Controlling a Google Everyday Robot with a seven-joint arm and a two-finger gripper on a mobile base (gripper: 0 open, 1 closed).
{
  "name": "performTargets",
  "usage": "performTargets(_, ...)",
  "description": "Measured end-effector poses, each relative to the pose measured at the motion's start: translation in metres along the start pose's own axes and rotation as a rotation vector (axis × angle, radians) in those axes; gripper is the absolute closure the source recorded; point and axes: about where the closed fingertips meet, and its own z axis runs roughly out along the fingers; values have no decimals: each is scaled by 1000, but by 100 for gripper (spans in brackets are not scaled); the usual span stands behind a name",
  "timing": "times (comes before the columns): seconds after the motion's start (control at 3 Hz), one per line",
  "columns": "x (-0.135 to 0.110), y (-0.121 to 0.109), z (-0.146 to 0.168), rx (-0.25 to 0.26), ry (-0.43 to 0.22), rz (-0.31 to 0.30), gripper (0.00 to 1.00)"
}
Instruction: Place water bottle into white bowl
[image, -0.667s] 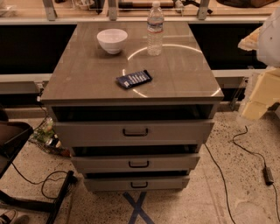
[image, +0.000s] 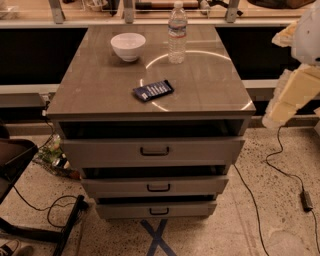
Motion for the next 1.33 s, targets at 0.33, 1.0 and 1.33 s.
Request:
performTargets(0.33, 1, -36, 14, 63, -143, 80, 0)
performTargets(1.0, -43, -125, 36, 210, -620, 224, 0)
performTargets(1.33, -65, -159, 36, 299, -769, 285, 0)
